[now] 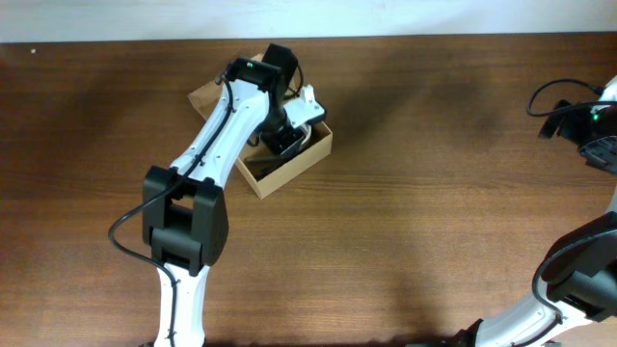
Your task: Pack container
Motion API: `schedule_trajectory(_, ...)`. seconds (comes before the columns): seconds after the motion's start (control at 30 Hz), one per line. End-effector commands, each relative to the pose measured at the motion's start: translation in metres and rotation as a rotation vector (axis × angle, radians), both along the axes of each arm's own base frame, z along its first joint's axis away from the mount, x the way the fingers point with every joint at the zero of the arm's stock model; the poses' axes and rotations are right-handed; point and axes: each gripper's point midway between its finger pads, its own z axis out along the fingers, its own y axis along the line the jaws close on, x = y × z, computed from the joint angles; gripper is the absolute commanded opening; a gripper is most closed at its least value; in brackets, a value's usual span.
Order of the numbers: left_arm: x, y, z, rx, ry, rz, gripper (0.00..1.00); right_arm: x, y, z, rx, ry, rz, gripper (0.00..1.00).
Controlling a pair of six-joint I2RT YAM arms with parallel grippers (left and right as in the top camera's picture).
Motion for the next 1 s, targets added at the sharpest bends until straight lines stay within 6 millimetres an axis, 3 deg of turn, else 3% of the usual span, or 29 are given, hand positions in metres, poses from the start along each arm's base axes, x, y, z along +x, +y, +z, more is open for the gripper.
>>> schedule_trajectory(0.0, 0.018, 0.004, 0.047, 0.017, -0.123, 0.064, 0.32, -0.002, -0.001, 0.004, -0.002, -0.01, -0.01, 0.99)
schedule_trajectory(0.17, 0.042, 0.016, 0.109, 0.045, -0.286, 0.186, 0.33, -0.002, -0.001, 0.004, -0.002, -0.01, -0.01, 0.99)
schedule_trajectory(0.3, 0.06, 0.029, 0.171, 0.022, -0.456, 0.364, 0.45, -0.002, -0.001, 0.004, -0.002, -0.01, -0.01, 0.99)
schedule_trajectory(0.4, 0.064, 0.047, 0.203, 0.011, -0.534, 0.521, 0.47, -0.002, -0.001, 0.004, -0.002, -0.01, -0.01, 0.99)
schedule_trajectory(0.53, 0.055, 0.088, 0.21, 0.081, -0.526, 0.703, 0.45, 0.018, -0.004, 0.01, -0.004, -0.1, -0.006, 0.99)
schedule_trajectory(0.63, 0.04, 0.124, 0.201, 0.168, -0.465, 0.828, 0.34, 0.033, 0.02, 0.016, 0.135, -0.191, 0.027, 0.99)
schedule_trajectory(0.7, 0.036, 0.144, 0.196, 0.18, -0.425, 0.912, 0.25, 0.041, 0.033, 0.02, 0.184, -0.227, 0.057, 0.84)
schedule_trajectory(0.83, 0.036, 0.164, 0.184, 0.098, -0.326, 1.044, 0.24, 0.047, 0.058, 0.016, 0.148, -0.183, 0.129, 0.58)
schedule_trajectory(0.97, 0.032, 0.194, 0.157, 0.161, -0.245, 1.117, 0.24, 0.059, 0.103, 0.014, 0.12, -0.157, 0.255, 0.12)
